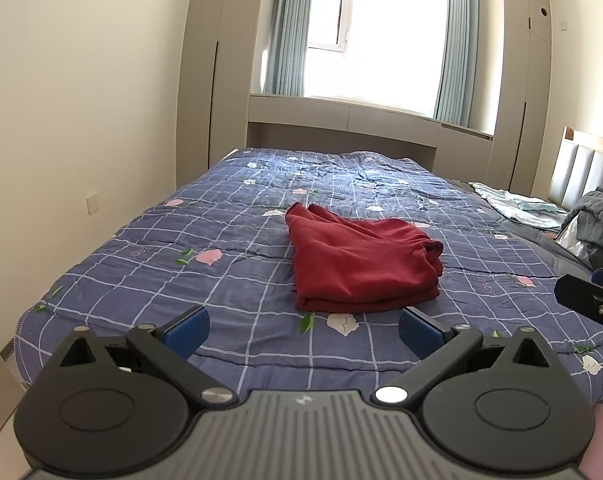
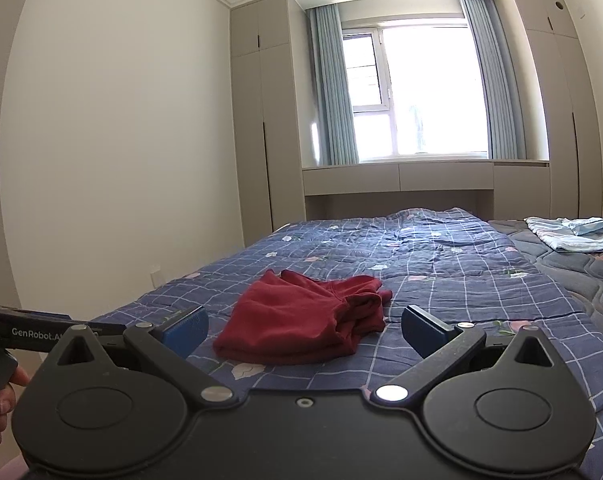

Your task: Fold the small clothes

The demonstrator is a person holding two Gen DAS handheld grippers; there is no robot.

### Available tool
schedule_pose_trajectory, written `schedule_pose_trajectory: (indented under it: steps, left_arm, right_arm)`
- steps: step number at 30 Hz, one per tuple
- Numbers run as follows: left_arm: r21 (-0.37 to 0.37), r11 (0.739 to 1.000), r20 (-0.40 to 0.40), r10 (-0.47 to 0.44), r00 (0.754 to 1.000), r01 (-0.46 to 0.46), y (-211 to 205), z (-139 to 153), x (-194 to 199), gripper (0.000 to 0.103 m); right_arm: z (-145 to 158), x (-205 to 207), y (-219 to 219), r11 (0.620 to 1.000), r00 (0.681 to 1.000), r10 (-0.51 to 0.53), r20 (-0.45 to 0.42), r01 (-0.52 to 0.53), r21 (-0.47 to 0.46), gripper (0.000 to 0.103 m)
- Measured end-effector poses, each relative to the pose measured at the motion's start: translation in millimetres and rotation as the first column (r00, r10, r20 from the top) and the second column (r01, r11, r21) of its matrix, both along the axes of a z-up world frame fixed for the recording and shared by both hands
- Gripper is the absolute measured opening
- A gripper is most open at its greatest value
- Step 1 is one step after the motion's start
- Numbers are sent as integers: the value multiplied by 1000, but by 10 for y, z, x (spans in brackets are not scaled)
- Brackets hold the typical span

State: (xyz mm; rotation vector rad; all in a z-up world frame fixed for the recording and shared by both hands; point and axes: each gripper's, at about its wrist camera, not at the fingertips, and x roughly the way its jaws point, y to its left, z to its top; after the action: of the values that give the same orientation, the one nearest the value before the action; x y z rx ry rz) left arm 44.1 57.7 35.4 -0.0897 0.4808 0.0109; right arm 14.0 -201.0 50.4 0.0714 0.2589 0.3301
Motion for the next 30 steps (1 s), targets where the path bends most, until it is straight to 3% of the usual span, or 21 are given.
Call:
schedule_pose_trajectory:
  steps: [30]
  left_arm:
    - [6,1000,11,-7,1000,7,-19,24,-31,103]
  right_arm:
    - [-4,-45,-64,1000,1000,-24,2,24,16,102]
